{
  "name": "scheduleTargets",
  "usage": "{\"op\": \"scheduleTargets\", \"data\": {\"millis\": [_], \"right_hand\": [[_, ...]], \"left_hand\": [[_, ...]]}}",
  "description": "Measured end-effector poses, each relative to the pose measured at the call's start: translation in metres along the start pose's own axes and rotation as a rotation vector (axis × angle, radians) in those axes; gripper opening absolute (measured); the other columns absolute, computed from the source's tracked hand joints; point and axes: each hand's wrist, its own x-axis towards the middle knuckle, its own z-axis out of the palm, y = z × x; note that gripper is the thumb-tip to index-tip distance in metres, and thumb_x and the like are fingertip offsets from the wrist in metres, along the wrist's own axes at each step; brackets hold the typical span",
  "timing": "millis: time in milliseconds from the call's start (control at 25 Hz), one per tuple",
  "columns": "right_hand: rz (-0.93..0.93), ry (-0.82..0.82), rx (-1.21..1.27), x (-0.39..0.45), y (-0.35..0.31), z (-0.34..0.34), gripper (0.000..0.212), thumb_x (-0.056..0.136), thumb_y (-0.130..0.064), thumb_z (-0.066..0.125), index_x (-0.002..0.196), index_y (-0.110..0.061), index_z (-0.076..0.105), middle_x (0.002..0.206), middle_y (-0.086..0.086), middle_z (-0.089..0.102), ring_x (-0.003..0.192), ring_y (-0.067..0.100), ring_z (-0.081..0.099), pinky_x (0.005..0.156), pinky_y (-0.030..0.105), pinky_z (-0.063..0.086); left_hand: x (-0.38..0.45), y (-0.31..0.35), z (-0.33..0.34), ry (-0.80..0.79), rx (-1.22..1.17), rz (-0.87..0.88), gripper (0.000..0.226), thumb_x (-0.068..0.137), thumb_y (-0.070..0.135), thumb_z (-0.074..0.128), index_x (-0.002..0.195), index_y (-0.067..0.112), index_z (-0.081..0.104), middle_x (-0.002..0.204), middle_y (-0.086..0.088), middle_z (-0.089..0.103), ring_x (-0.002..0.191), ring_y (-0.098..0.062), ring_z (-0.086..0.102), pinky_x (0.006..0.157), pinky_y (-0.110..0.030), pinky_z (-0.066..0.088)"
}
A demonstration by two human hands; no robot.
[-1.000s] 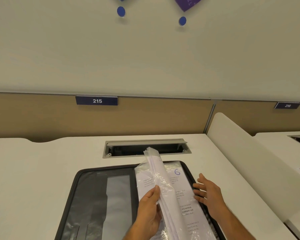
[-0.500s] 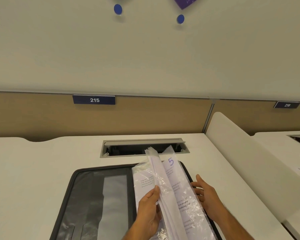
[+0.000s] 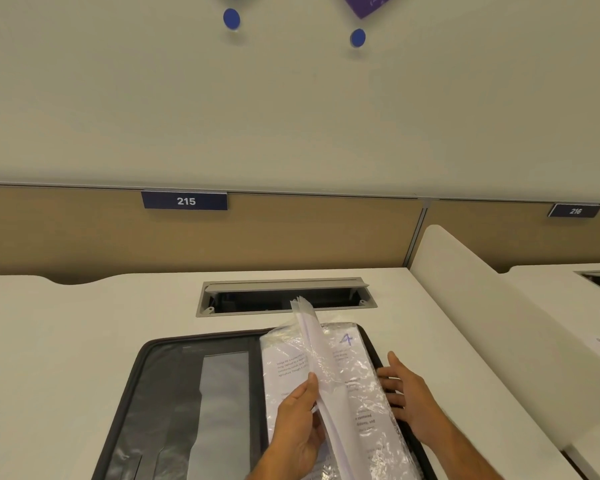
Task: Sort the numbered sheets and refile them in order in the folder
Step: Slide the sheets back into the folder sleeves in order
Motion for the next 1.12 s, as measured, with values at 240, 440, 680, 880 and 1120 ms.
{"op": "scheduleTargets", "data": {"millis": [240, 440, 680, 880, 1120], "right_hand": [[-0.001, -0.014, -0.036, -0.002, -0.002, 0.002, 0.057, 0.096, -0.057, 0.050, 0.108, -0.005, 0.070, 0.101, 0.014, 0.074, 0.091, 0.032, 0.069, 0.081, 0.043, 0.054], [-0.002, -0.038, -0.062, 0.001, 0.001, 0.001, 0.057, 0.095, -0.059, 0.051, 0.112, -0.008, 0.070, 0.103, 0.012, 0.076, 0.098, 0.034, 0.071, 0.096, 0.051, 0.054], [-0.004, -0.038, -0.073, 0.001, 0.002, 0.001, 0.058, 0.095, -0.060, 0.051, 0.115, -0.008, 0.068, 0.105, 0.012, 0.076, 0.099, 0.034, 0.071, 0.097, 0.051, 0.054], [-0.018, -0.032, -0.075, -0.002, 0.000, 0.004, 0.050, 0.095, -0.055, 0.055, 0.109, -0.010, 0.070, 0.101, 0.012, 0.076, 0.093, 0.032, 0.073, 0.086, 0.045, 0.058], [-0.136, 0.000, -0.315, 0.007, 0.014, 0.004, 0.043, 0.065, -0.029, 0.091, 0.084, 0.004, 0.071, 0.087, 0.020, 0.075, 0.077, 0.027, 0.072, 0.078, 0.042, 0.060]], "left_hand": [[-0.002, -0.002, 0.004, -0.008, -0.025, -0.011, 0.013, 0.098, 0.020, 0.061, 0.106, 0.013, 0.067, 0.095, -0.018, 0.076, 0.099, -0.043, 0.069, 0.088, -0.061, 0.055], [-0.002, -0.002, 0.005, -0.018, -0.033, -0.008, 0.018, 0.100, 0.023, 0.058, 0.106, 0.009, 0.067, 0.092, -0.017, 0.076, 0.088, -0.038, 0.071, 0.073, -0.050, 0.061], [0.001, -0.003, 0.007, -0.020, 0.003, -0.022, 0.031, 0.102, 0.035, 0.052, 0.111, 0.009, 0.067, 0.094, -0.017, 0.076, 0.087, -0.038, 0.073, 0.070, -0.047, 0.062], [0.011, -0.004, 0.001, -0.069, 0.096, -0.054, 0.048, 0.100, 0.050, 0.047, 0.113, 0.011, 0.072, 0.104, -0.015, 0.076, 0.096, -0.037, 0.073, 0.079, -0.048, 0.061], [0.021, -0.008, -0.015, -0.003, 0.524, 0.252, 0.021, 0.098, 0.034, 0.061, 0.099, 0.018, 0.074, 0.093, -0.004, 0.076, 0.088, -0.022, 0.073, 0.077, -0.033, 0.062]]}}
